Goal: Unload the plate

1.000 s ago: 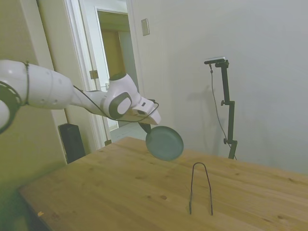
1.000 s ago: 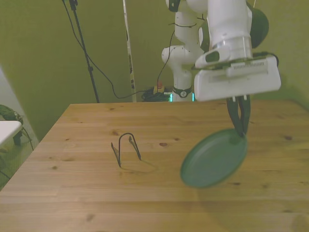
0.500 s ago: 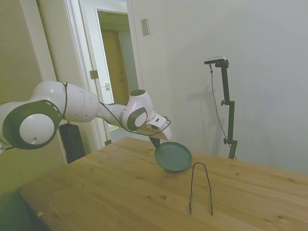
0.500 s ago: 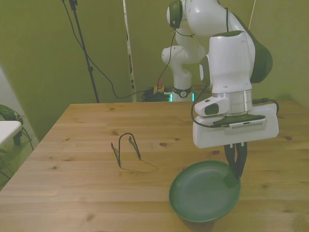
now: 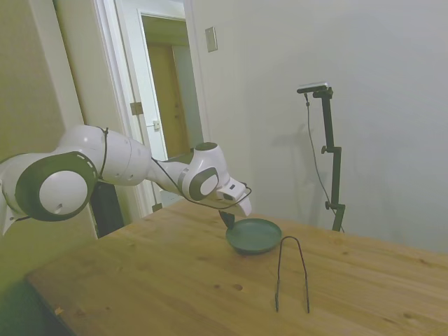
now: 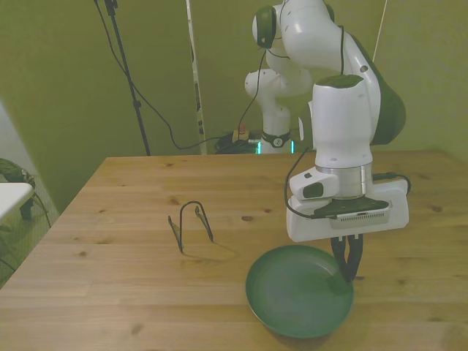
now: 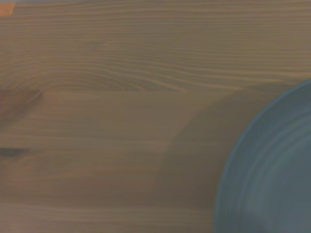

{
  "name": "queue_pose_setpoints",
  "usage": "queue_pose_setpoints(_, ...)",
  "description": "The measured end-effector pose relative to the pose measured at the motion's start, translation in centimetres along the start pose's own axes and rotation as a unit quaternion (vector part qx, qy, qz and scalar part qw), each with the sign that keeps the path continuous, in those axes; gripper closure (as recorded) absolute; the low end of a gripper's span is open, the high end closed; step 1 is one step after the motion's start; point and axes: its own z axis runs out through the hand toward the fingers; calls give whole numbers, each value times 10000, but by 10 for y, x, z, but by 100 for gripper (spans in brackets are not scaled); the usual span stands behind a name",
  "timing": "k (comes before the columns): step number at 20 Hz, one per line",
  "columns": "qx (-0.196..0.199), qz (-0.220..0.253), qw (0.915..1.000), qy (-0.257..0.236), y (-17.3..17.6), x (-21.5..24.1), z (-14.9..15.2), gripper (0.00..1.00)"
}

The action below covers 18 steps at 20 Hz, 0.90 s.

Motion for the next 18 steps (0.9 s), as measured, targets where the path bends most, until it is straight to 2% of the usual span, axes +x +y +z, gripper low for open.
queue_pose_setpoints(7,-2,62,9999,-84,1,0,-1,0)
queue_pose_setpoints(10,63,99,9998,-158,-2,0,-15,0)
queue_pose_setpoints(13,141,102,9996,-226,-8,-2,-54,0)
queue_pose_setpoints(18,132,25,9988,-477,-5,-25,-148,0)
